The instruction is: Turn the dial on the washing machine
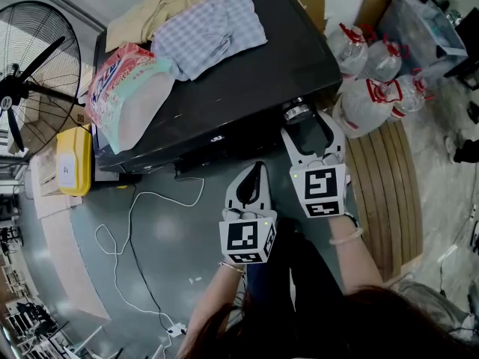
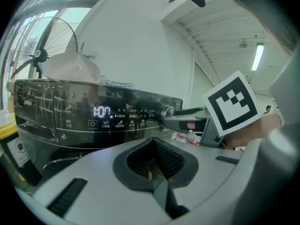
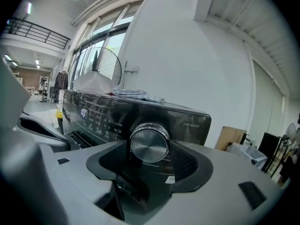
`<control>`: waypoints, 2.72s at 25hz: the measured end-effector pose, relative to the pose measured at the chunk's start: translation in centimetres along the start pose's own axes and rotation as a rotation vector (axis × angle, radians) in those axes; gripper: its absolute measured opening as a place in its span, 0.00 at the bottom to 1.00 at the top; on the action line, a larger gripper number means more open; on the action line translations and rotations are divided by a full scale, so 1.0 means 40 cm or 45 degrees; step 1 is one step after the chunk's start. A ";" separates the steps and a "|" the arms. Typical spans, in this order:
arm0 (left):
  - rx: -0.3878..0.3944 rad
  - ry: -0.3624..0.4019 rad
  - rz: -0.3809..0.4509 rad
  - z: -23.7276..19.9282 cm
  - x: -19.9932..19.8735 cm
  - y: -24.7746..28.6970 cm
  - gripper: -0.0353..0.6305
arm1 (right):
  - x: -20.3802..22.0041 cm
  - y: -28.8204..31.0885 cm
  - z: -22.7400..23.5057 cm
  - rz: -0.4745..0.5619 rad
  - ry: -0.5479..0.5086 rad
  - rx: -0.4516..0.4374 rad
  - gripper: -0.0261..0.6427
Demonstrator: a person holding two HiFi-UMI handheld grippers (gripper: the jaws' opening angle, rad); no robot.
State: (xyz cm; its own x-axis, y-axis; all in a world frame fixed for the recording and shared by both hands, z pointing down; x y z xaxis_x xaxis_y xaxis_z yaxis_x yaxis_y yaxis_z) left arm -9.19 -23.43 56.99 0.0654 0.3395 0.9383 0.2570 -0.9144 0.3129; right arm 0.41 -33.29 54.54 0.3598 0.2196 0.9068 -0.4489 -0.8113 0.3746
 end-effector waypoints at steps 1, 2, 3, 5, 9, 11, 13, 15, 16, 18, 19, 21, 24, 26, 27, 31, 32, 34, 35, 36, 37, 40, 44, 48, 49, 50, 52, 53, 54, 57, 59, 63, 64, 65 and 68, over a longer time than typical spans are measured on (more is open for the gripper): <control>0.001 0.001 0.000 0.001 0.000 0.000 0.08 | 0.000 0.000 0.002 -0.003 -0.010 0.007 0.49; 0.002 0.001 0.001 0.001 0.000 0.000 0.08 | 0.000 0.000 0.004 -0.006 -0.020 0.015 0.49; 0.002 0.001 0.001 0.002 0.000 0.000 0.08 | 0.000 0.000 0.005 -0.007 -0.028 0.021 0.48; 0.002 0.001 0.000 0.002 0.000 0.001 0.08 | 0.000 0.000 0.005 -0.005 -0.028 0.023 0.48; 0.002 0.000 0.001 0.002 0.000 0.005 0.08 | 0.002 0.001 0.009 0.014 0.078 0.002 0.47; 0.003 0.001 0.000 0.003 0.000 0.007 0.08 | 0.004 0.001 0.012 0.022 0.132 -0.009 0.47; 0.004 0.001 -0.001 0.005 0.001 0.009 0.08 | 0.009 0.001 0.016 0.030 0.180 -0.020 0.47; 0.005 0.001 -0.001 0.007 0.000 0.010 0.08 | 0.015 0.001 0.021 0.041 0.250 -0.034 0.47; 0.006 0.001 -0.001 0.008 0.000 0.011 0.08 | 0.017 0.001 0.023 0.049 0.302 -0.045 0.47; 0.006 -0.002 -0.002 0.010 0.001 0.013 0.08 | 0.019 0.001 0.026 0.068 0.413 -0.069 0.47; 0.006 -0.002 -0.003 0.011 0.001 0.014 0.08 | 0.019 0.000 0.028 0.076 0.457 -0.079 0.47; 0.004 -0.001 -0.003 0.012 0.002 0.015 0.08 | 0.021 0.000 0.030 0.088 0.505 -0.091 0.47; 0.000 0.000 -0.004 0.013 0.003 0.015 0.08 | 0.021 0.000 0.030 0.092 0.515 -0.096 0.47; -0.004 -0.001 -0.005 0.014 0.003 0.015 0.08 | 0.021 0.000 0.030 0.094 0.515 -0.098 0.47; -0.005 -0.002 -0.005 0.015 0.003 0.016 0.08 | 0.021 0.000 0.030 0.096 0.517 -0.099 0.47; -0.018 -0.006 -0.002 0.014 0.001 0.015 0.08 | 0.020 -0.001 0.031 0.099 0.519 -0.108 0.47; -0.022 -0.007 0.000 0.013 0.001 0.015 0.08 | 0.021 -0.002 0.030 0.099 0.515 -0.110 0.47; -0.030 -0.007 0.003 0.012 -0.001 0.014 0.08 | 0.022 -0.005 0.031 0.097 0.506 -0.110 0.47; -0.034 -0.007 0.005 0.011 -0.003 0.014 0.08 | 0.023 -0.007 0.031 0.095 0.503 -0.110 0.47; -0.038 -0.007 0.006 0.011 -0.004 0.012 0.08 | 0.025 -0.010 0.031 0.093 0.501 -0.109 0.47; -0.042 -0.007 0.007 0.011 -0.006 0.010 0.08 | 0.026 -0.013 0.030 0.090 0.497 -0.108 0.47; -0.058 -0.008 0.008 0.011 -0.010 0.000 0.08 | 0.026 -0.026 0.028 0.085 0.472 -0.103 0.44; -0.088 -0.012 0.013 0.010 -0.023 -0.017 0.08 | 0.024 -0.046 0.024 0.077 0.448 -0.118 0.41; -0.116 -0.022 0.022 0.007 -0.043 -0.046 0.08 | 0.019 -0.072 0.019 0.072 0.442 -0.130 0.38; -0.122 -0.027 0.024 0.005 -0.048 -0.053 0.08 | 0.017 -0.078 0.017 0.072 0.438 -0.133 0.37; -0.130 -0.030 0.025 0.004 -0.053 -0.062 0.08 | 0.013 -0.084 0.015 0.073 0.434 -0.137 0.36; -0.144 -0.033 0.027 -0.001 -0.061 -0.078 0.08 | 0.005 -0.097 0.008 0.075 0.422 -0.143 0.35; -0.149 -0.030 0.026 -0.002 -0.066 -0.086 0.08 | 0.001 -0.104 0.005 0.076 0.416 -0.146 0.33; -0.153 -0.024 0.024 -0.003 -0.070 -0.093 0.08 | -0.003 -0.109 0.002 0.076 0.411 -0.149 0.33; -0.164 -0.008 0.017 -0.006 -0.088 -0.111 0.08 | -0.013 -0.125 -0.005 0.073 0.408 -0.158 0.30; -0.174 -0.014 0.013 -0.009 -0.100 -0.125 0.08 | -0.018 -0.139 -0.009 0.070 0.407 -0.159 0.28; -0.184 -0.019 0.011 -0.009 -0.127 -0.155 0.08 | -0.032 -0.171 -0.016 0.064 0.395 -0.154 0.24; -0.184 -0.015 0.014 -0.008 -0.136 -0.162 0.08 | -0.037 -0.179 -0.017 0.064 0.392 -0.153 0.23; -0.183 -0.012 0.018 -0.007 -0.145 -0.169 0.08 | -0.042 -0.188 -0.018 0.065 0.389 -0.152 0.22; -0.174 -0.001 0.028 0.002 -0.174 -0.195 0.08 | -0.061 -0.218 -0.020 0.070 0.380 -0.144 0.19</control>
State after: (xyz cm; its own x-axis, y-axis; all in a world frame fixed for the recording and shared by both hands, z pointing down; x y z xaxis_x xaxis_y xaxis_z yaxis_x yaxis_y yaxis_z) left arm -11.55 -18.64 48.02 0.0701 0.3188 0.9452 0.1217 -0.9432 0.3091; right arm 2.80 -26.32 49.23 0.0843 0.3395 0.9368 -0.5552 -0.7647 0.3271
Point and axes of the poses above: the fingertips, and each gripper's own axes: y forward along the fingers, z to its right, x out of its underside, the point moved 3 cm from there along -y, backward along the fingers, and after that the axes turned 2 degrees about -x, right-handed, at the moved point
